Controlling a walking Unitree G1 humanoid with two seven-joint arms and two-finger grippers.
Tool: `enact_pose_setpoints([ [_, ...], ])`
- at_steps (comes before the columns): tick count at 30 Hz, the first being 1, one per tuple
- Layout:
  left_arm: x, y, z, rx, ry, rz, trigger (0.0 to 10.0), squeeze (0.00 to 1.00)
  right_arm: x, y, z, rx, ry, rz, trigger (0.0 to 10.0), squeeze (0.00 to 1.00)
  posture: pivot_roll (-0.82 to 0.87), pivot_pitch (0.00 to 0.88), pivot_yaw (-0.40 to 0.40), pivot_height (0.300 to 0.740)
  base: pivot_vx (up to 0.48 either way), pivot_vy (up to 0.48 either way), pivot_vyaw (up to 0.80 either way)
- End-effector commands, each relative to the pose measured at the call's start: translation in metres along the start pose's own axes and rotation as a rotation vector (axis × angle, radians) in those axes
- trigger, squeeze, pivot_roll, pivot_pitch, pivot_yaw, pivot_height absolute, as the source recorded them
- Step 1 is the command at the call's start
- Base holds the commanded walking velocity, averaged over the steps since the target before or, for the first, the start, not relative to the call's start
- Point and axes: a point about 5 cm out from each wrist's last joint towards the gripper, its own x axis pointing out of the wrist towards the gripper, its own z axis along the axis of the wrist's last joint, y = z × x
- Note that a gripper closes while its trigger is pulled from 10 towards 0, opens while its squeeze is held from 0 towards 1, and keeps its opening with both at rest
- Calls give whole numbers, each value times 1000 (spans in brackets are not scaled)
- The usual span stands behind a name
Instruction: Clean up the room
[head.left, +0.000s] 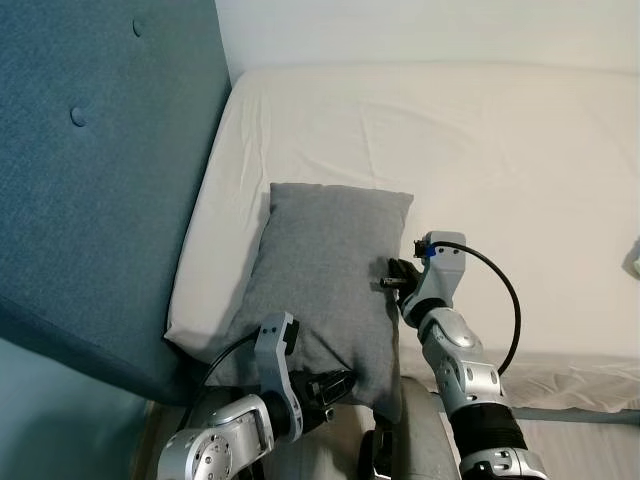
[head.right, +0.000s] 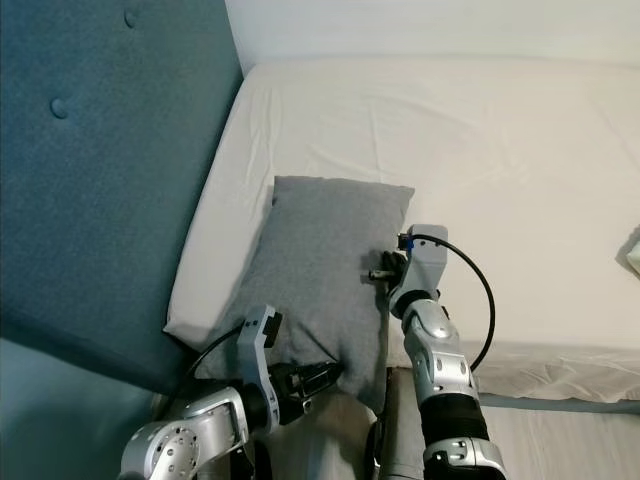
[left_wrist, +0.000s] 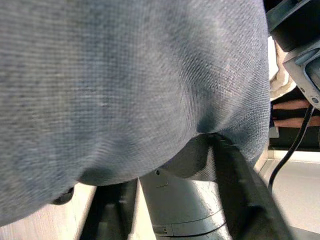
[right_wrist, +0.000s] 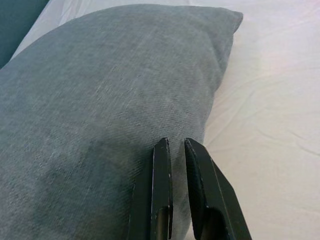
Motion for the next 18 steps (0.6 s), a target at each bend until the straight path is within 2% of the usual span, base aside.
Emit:
enact_pose_setpoints([
  [1,-3,0,-4,-12,3,-5,10000,1000,-3,-2,-9,26,21,-15,10000,0,73,320,-12,590,0,0,0],
  [3,-19,-2,-1,-7,2,-53,10000,1000,-3,-4,-10,35,12,-23,10000,0,76,314,-9,590,0,0,0],
  [5,-19,-2,-1,-7,2,-53,10000,1000,-3,-4,-10,35,12,-23,10000,0,76,314,-9,590,0,0,0],
  [6,-32,-4,2,-3,2,-101,10000,1000,-3,-4,-9,39,7,-26,10000,0,76,313,-8,590,0,0,0],
  [7,-47,-6,6,4,10,-164,10000,0,-3,-5,-9,45,1,-28,10000,0,81,309,-9,590,0,0,0],
  [8,-47,-6,6,4,10,-164,10000,0,-3,-5,-9,45,1,-28,10000,0,81,309,-9,590,0,0,0],
  [9,-58,-8,8,14,21,-206,10000,0,-3,-5,-9,48,-3,-29,10000,0,82,308,-9,590,0,0,0],
  [11,-58,-8,8,14,21,-206,10000,0,-3,-5,-9,48,-3,-29,10000,0,82,308,-9,590,0,0,0],
  [13,-85,-10,10,72,97,-271,10000,0,-3,-5,-7,56,-13,-28,10000,0,87,298,-10,590,0,0,0],
  [16,-93,-10,9,96,128,-285,10000,0,-4,-4,-7,58,-17,-28,10000,0,87,298,-10,590,0,0,0],
  [17,-105,-9,7,135,171,-289,10000,0,-5,-4,-6,60,-24,-28,10000,0,85,295,-10,590,0,0,0],
  [18,-121,0,5,200,215,-234,10000,0,-9,-5,-4,65,-42,-36,10000,0,86,292,-13,590,0,0,0],
])
